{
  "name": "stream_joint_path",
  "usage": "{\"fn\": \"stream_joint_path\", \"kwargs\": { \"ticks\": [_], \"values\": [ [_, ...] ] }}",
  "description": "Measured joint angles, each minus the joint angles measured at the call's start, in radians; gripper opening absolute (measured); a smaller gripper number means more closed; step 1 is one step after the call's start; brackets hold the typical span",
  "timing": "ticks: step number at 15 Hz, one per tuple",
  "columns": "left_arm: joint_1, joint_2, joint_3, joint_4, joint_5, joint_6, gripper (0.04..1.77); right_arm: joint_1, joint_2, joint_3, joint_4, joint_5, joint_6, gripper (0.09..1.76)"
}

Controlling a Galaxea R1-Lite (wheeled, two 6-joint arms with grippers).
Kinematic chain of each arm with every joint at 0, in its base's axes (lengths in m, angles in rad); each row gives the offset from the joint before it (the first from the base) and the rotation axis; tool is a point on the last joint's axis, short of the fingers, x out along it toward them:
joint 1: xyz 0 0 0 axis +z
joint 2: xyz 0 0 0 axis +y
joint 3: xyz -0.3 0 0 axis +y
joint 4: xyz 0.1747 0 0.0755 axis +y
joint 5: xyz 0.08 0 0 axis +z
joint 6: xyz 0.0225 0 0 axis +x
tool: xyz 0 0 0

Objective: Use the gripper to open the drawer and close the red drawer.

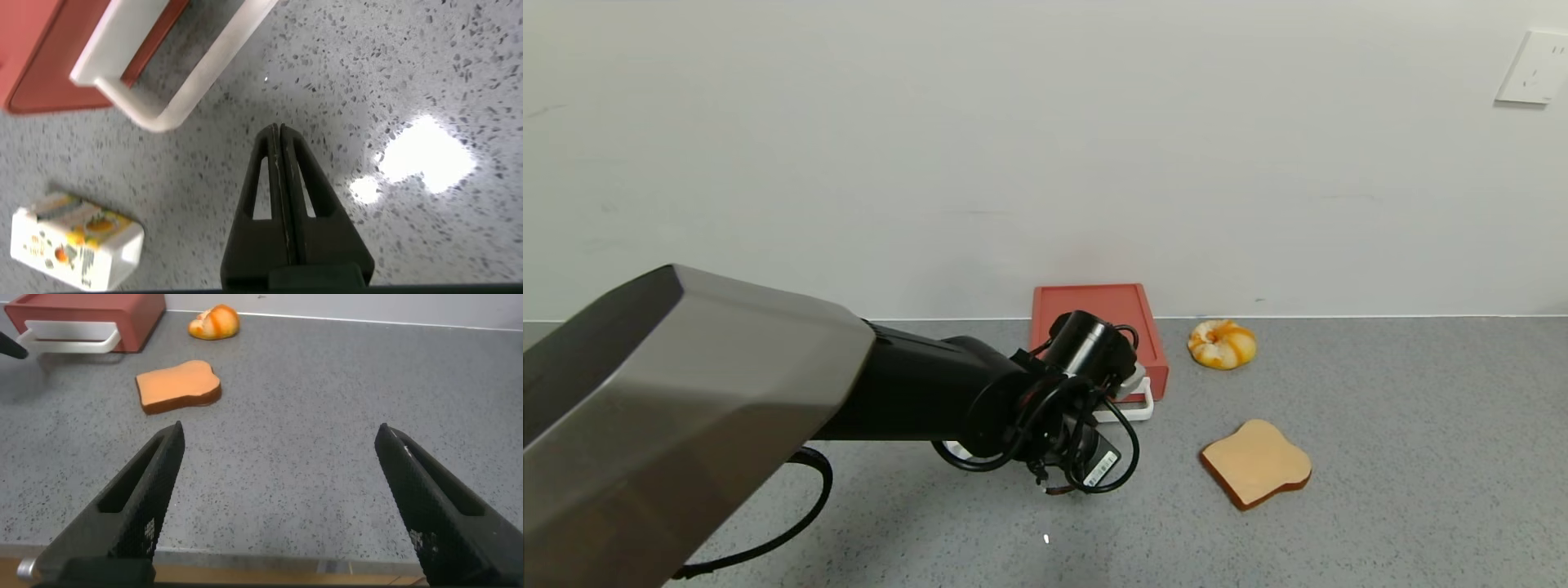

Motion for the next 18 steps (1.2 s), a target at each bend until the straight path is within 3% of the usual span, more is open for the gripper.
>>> {"fn": "stream_joint_path", "kwargs": {
  "ticks": [9,18],
  "values": [
    [-0.009,-0.128,0.004,0.120,-0.062,-0.194,0.11,0.000,0.000,0.000,0.000,0.000,0.000,1.71],
    [0.049,-0.297,0.084,0.137,-0.246,-0.200,0.11,0.000,0.000,0.000,0.000,0.000,-0.001,1.71]
  ]
}}
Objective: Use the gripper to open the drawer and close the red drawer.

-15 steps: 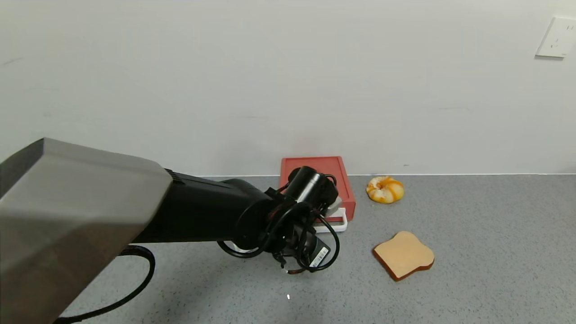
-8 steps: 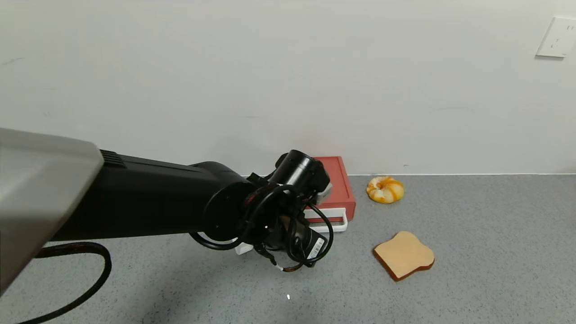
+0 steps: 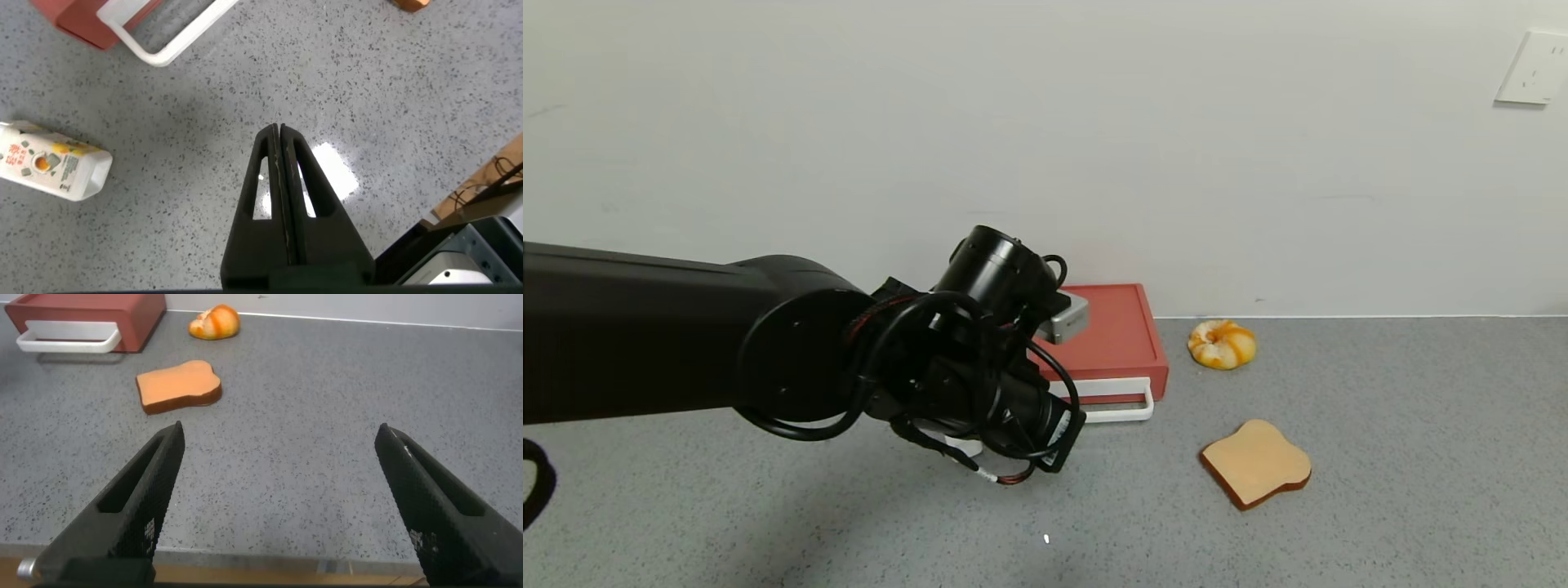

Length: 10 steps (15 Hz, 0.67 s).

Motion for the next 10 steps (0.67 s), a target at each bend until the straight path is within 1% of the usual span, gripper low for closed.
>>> {"fn": "stream_joint_path", "kwargs": {
  "ticks": [6,8,10],
  "values": [
    [0.068,-0.108,0.052,-0.002,-0.062,0.018,0.11,0.000,0.000,0.000,0.000,0.000,0.000,1.71],
    [0.094,-0.141,0.079,-0.013,-0.102,0.045,0.11,0.000,0.000,0.000,0.000,0.000,0.000,1.71],
    [0.128,-0.173,0.119,-0.052,-0.153,0.079,0.11,0.000,0.000,0.000,0.000,0.000,0.000,1.71]
  ]
}}
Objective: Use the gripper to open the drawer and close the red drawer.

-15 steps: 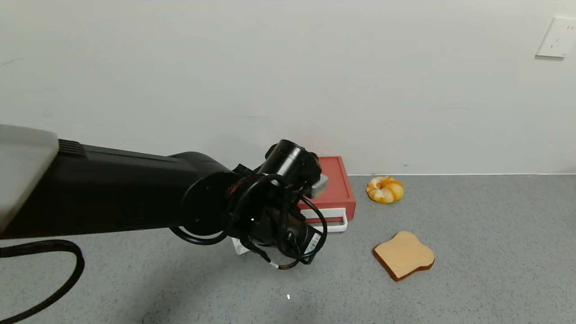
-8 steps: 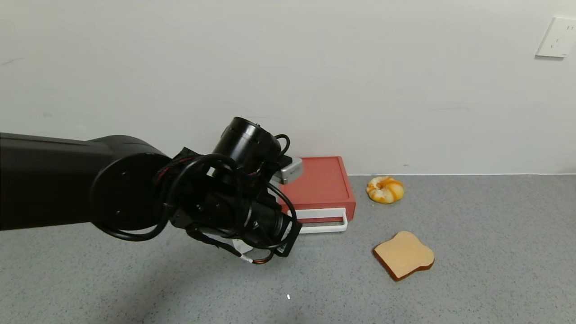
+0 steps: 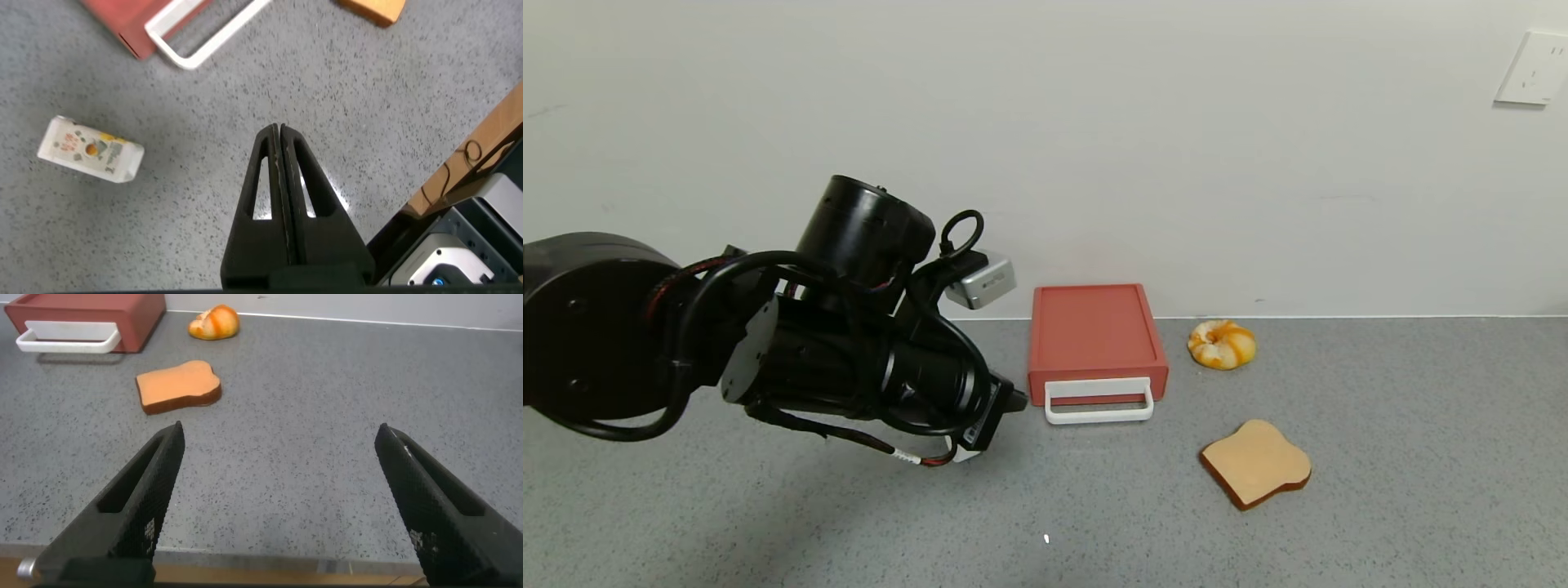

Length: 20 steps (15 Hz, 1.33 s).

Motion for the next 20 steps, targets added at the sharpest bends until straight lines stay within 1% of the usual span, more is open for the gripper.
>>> {"fn": "stream_joint_path", "kwargs": {
  "ticks": [1,2,5,7,9,11,14,20],
  "values": [
    [0.013,-0.011,0.018,-0.025,-0.008,0.004,0.11,0.000,0.000,0.000,0.000,0.000,0.000,1.71],
    [0.023,-0.022,0.036,-0.044,-0.011,0.007,0.33,0.000,0.000,0.000,0.000,0.000,0.000,1.71],
    [0.051,-0.045,0.068,-0.066,-0.022,0.015,0.77,0.000,0.000,0.000,0.000,0.000,0.000,1.71],
    [0.061,-0.054,0.083,-0.068,-0.040,0.022,0.98,0.000,0.000,0.000,0.000,0.000,0.000,1.71],
    [0.070,-0.065,0.099,-0.090,-0.053,0.038,1.15,0.000,0.000,0.000,0.000,0.000,0.000,1.71],
    [0.081,-0.074,0.126,-0.150,-0.066,0.047,1.28,0.000,0.000,0.000,0.000,0.000,0.000,1.71],
    [0.108,-0.088,0.192,-0.272,-0.100,0.057,1.41,0.000,0.000,0.000,0.000,0.000,0.000,1.71],
    [0.165,-0.126,0.321,-0.473,-0.098,0.051,1.57,0.000,0.000,0.000,0.000,0.000,0.000,1.71]
  ]
}}
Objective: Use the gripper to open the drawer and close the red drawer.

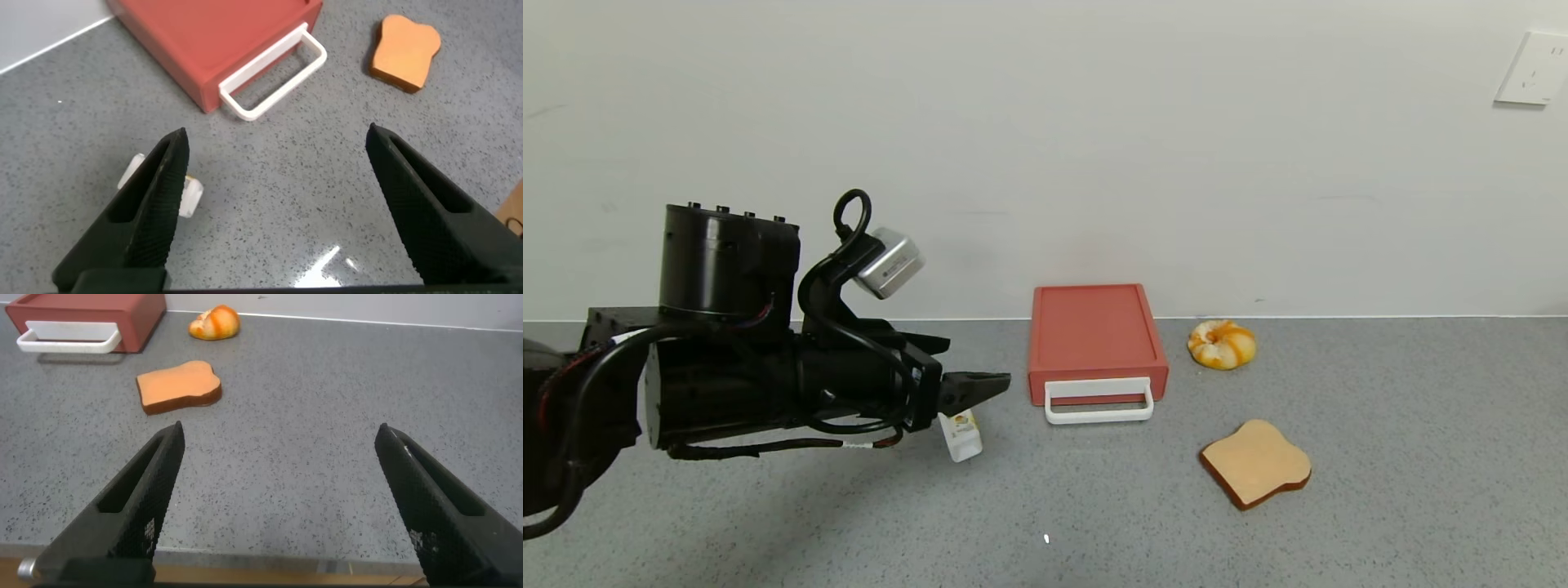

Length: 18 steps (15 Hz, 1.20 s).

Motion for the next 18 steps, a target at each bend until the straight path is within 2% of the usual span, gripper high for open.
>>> {"fn": "stream_joint_path", "kwargs": {
  "ticks": [6,11,18],
  "values": [
    [0.051,-0.056,0.120,-0.095,0.016,0.001,1.65,0.000,0.000,0.000,0.000,0.000,0.000,1.71],
    [0.163,-0.127,0.249,-0.237,0.013,-0.001,1.68,0.000,0.000,0.000,0.000,0.000,0.000,1.71],
    [0.242,-0.274,0.355,-0.236,0.029,-0.001,1.70,0.000,0.000,0.000,0.000,0.000,0.000,1.71]
  ]
}}
